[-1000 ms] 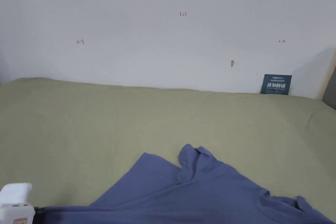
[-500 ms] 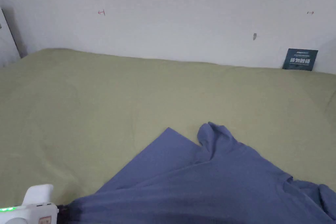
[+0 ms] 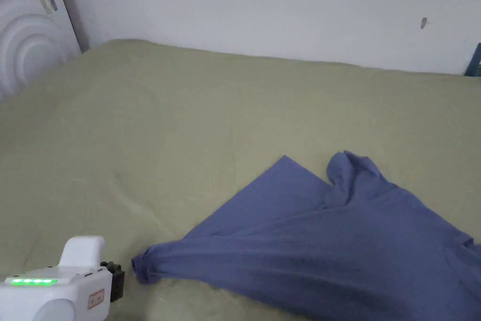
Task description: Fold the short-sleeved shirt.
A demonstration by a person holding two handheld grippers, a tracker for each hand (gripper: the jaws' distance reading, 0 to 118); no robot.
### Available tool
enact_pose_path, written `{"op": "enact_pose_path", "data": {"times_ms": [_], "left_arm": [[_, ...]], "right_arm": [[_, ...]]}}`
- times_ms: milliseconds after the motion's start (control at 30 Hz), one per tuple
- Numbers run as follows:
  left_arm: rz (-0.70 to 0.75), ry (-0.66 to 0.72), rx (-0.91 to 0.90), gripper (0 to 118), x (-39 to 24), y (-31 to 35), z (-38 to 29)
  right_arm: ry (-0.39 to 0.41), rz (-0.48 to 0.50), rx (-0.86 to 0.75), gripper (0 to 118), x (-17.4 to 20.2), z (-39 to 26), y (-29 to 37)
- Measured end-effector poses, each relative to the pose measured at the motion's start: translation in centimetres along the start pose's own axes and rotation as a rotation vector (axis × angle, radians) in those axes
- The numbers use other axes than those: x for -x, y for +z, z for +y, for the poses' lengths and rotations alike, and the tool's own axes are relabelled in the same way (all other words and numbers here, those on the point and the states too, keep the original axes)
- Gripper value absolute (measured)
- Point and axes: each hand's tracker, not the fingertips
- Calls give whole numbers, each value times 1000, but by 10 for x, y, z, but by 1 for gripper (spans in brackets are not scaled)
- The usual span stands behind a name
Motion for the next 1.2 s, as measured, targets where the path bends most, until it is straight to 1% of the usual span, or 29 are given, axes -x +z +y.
{"op": "enact_pose_path", "data": {"times_ms": [33, 67, 100, 133, 200, 233, 267, 300, 333, 367, 400, 433, 467, 533, 567, 600, 667, 700, 733, 767, 800, 833, 900, 1033, 1133, 1200], "left_arm": [[-3, 14, -2, 0, -1, 2, -8], [-16, 34, 14, 0, 4, 0, -6], [-37, 54, 21, 0, 7, 1, -8], [-56, 86, 22, 0, 7, 1, -10], [-81, 88, 20, 0, 14, -2, -2], [-76, 84, 13, 0, 15, -4, 3], [-84, 77, 13, 0, 14, -5, 7], [-48, 26, -38, 2, 15, -5, 13], [-74, 22, -32, 19, 19, -10, 24], [-69, 8, -28, 57, 17, -15, 29], [-63, 1, -9, 109, 15, -22, 34], [-30, -49, -31, 118, 14, -30, 40], [-35, -52, -42, 117, 17, -35, 47], [-32, -71, -6, 117, 16, -51, 58], [-105, -23, 60, 117, 12, -63, 58], [-98, -37, 66, 117, 12, -68, 61], [-136, -79, 115, 116, 9, -85, 67], [-161, -79, 145, 112, 5, -91, 67], [-174, -101, 161, 102, 3, -91, 66], [-175, -114, 160, 74, 0, -91, 66], [-171, -129, 150, 10, -4, -91, 66], [-189, -127, 149, 1, -6, -90, 67], [-193, -105, 147, 1, -10, -85, 63], [-190, -109, 156, 0, -10, -83, 62], [-184, -85, 153, 1, -6, -83, 61], [-177, -78, 144, 1, -9, -83, 60]], "right_arm": [[4, 60, 34, 0, 14, -2, 3], [10, 73, 17, 0, 30, -7, 6], [-30, 98, 37, 0, 16, -23, -15], [3, 95, 31, 0, 15, -30, -23], [19, 115, 37, 0, 14, -37, -32], [92, 80, 23, 0, 46, -37, -19], [93, 83, 25, 0, 51, -39, -21], [94, 87, 28, 0, 55, -41, -23], [95, 98, 36, 0, 57, -42, -26], [101, 94, 31, 0, 62, -38, -21], [100, 96, 33, 0, 65, -39, -21], [98, 96, 36, 0, 67, -40, -22], [91, 101, 41, 0, 69, -41, -23], [83, 103, 49, 0, 67, -40, -23], [94, 101, 60, 0, 69, -41, -25], [100, 96, 64, 0, 70, -43, -26], [95, 92, 82, 0, 64, -44, -31], [93, 89, 89, 0, 64, -45, -33], [90, 83, 91, 0, 64, -47, -34], [84, 80, 94, 0, 58, -45, -36], [77, 78, 100, 0, 57, -46, -37], [69, 76, 102, 0, 56, -46, -39], [50, 71, 112, 0, 49, -43, -45], [32, 73, 105, 0, 36, -25, -60], [56, 61, 91, 0, 25, 1, -83], [91, 25, 83, 0, 10, 33, -111]]}}
